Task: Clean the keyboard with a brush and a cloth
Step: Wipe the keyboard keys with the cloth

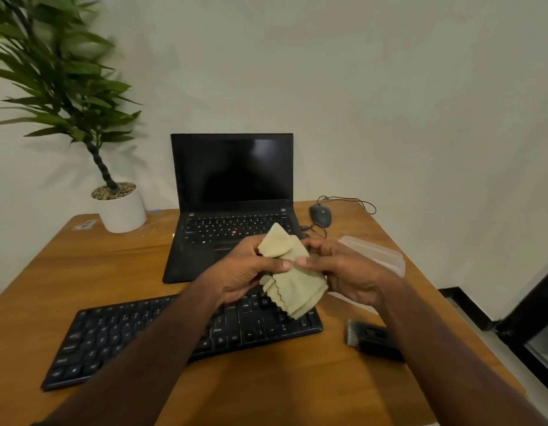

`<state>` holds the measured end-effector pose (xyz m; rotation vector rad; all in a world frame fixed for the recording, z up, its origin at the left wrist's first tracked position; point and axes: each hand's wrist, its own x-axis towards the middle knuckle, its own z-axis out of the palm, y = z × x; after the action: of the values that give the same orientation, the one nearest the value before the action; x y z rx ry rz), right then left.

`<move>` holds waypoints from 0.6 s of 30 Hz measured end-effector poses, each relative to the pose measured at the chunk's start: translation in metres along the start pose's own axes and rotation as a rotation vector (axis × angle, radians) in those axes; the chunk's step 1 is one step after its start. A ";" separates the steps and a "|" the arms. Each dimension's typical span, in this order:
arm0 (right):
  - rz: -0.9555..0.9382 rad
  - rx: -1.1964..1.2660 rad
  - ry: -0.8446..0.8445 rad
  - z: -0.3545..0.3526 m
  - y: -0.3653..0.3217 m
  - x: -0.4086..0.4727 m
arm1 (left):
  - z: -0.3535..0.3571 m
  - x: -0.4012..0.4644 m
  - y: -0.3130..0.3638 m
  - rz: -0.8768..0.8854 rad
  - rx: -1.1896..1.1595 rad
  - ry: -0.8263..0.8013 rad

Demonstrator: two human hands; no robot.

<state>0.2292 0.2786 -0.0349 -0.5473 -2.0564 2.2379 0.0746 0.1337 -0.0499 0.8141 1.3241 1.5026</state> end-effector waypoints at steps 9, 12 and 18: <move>-0.026 0.143 -0.178 0.051 0.022 0.016 | -0.057 -0.047 0.001 0.075 0.227 0.349; 0.005 0.224 -0.138 0.066 0.029 0.025 | -0.093 -0.086 -0.016 0.146 0.434 0.552; 0.013 0.113 -0.070 0.119 0.045 0.047 | -0.181 -0.181 -0.063 0.074 0.893 0.763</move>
<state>0.1596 0.1731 -0.0825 -0.4811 -1.9463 2.3958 -0.0167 -0.1009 -0.1282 0.8382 2.6591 1.2862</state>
